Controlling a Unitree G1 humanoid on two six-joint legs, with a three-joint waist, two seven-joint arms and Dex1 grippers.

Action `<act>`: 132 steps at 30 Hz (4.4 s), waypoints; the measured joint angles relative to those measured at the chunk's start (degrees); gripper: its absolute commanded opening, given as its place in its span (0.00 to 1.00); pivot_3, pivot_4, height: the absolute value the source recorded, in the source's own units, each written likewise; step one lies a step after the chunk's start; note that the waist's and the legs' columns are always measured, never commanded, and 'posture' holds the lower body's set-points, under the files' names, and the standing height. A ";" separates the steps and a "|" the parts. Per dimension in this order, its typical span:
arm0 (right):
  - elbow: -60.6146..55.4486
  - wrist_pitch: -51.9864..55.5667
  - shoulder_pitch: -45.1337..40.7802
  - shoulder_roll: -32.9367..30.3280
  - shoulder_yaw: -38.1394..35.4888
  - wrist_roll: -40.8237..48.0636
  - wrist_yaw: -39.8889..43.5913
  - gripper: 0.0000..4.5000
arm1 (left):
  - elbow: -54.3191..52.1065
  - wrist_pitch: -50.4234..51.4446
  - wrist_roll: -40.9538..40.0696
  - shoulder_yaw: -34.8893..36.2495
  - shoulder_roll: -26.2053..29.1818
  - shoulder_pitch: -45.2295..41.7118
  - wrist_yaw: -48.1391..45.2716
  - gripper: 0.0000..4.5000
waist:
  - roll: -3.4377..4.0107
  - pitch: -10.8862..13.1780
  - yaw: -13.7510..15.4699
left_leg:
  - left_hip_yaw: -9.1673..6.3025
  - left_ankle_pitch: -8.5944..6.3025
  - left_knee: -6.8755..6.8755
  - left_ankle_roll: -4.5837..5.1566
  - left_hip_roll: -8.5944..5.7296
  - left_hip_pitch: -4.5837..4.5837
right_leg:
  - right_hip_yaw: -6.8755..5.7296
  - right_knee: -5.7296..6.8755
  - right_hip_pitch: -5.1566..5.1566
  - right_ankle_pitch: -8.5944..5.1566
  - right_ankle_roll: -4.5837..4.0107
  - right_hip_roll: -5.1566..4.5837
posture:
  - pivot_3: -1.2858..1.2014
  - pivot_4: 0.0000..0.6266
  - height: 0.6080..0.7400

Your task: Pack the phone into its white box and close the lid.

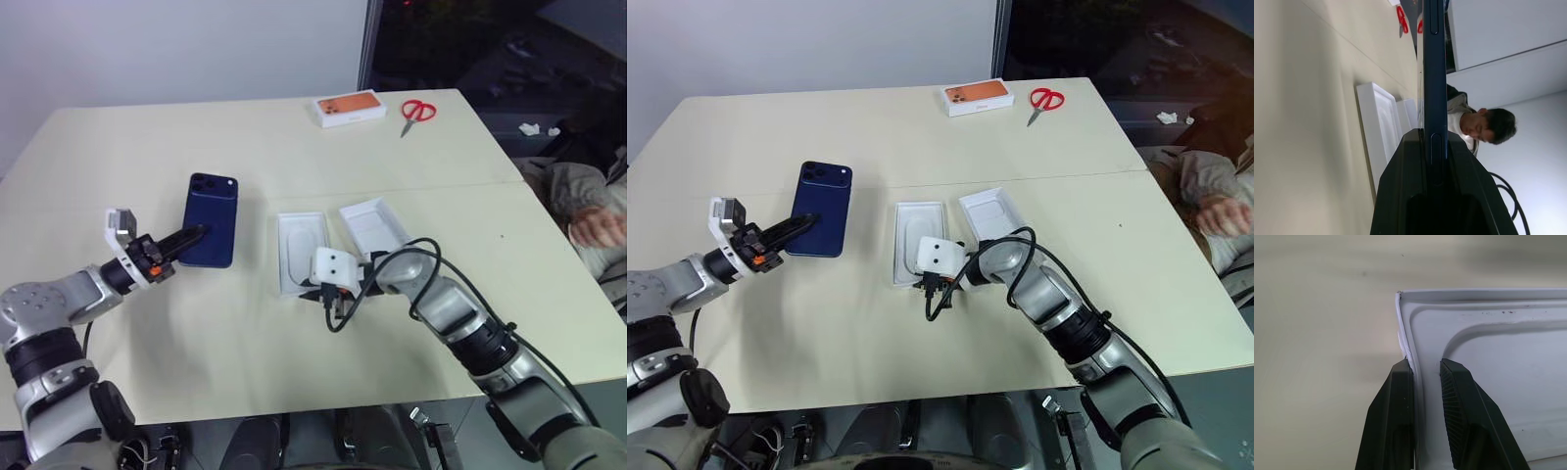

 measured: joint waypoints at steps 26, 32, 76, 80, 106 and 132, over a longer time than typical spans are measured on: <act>-4.15 13.18 -0.89 8.12 -5.09 12.05 -2.65 0.83 | -1.45 8.46 -8.90 4.47 -4.53 -5.10 11.31 0.00 | -0.04 -0.01 -0.01 | -0.01 0.00 -0.01 -0.01 0.01 0.00 | 0.00 0.00 -0.01 0.00 0.00 0.02 | 0.52 0.24 1.00; -6.81 14.55 1.16 -0.87 -13.54 17.37 -0.11 0.83 | -7.64 9.26 -12.51 4.71 -8.76 1.69 17.41 0.00 | -0.05 0.00 0.51 | -0.01 -0.02 -0.03 0.03 0.01 -0.03 | 0.00 -0.09 0.00 0.00 0.00 0.01 | 0.52 0.24 1.00; -7.11 -0.53 8.47 -2.85 -23.79 24.69 -2.77 0.83 | -22.57 -8.60 -33.93 -12.25 -15.91 18.99 41.38 0.50 | -0.06 0.00 1.59 | 0.00 -0.02 0.02 0.04 0.02 0.00 | 0.00 -0.14 0.11 0.02 0.03 0.01 | 0.52 0.24 1.00; -7.08 -0.56 8.51 -2.88 -23.16 24.55 -2.85 0.83 | -23.16 -10.03 -35.67 -13.97 -14.01 18.66 39.72 0.82 | -0.04 -0.01 1.61 | 0.00 -0.03 0.01 0.05 0.02 0.19 | 0.00 -0.14 0.30 0.01 0.02 0.01 | 0.52 0.24 1.00; -5.38 -1.81 8.65 -2.52 -22.05 23.44 -3.93 0.83 | -26.91 -12.53 -42.37 -20.03 7.40 18.86 33.14 0.82 | 0.07 0.08 1.55 | 0.00 -0.24 -0.12 0.42 0.02 0.41 | 0.02 -0.28 0.53 -0.01 0.00 0.01 | 0.52 0.24 1.00; -4.31 13.41 0.72 0.75 -18.03 14.20 -20.81 0.83 | -29.40 -33.90 -5.94 -27.60 10.22 14.68 4.20 0.82 | 0.18 0.16 1.53 | 0.03 -0.15 -0.22 0.27 0.02 0.16 | 0.02 -0.31 0.22 -0.01 -0.03 0.00 | 0.52 0.24 1.00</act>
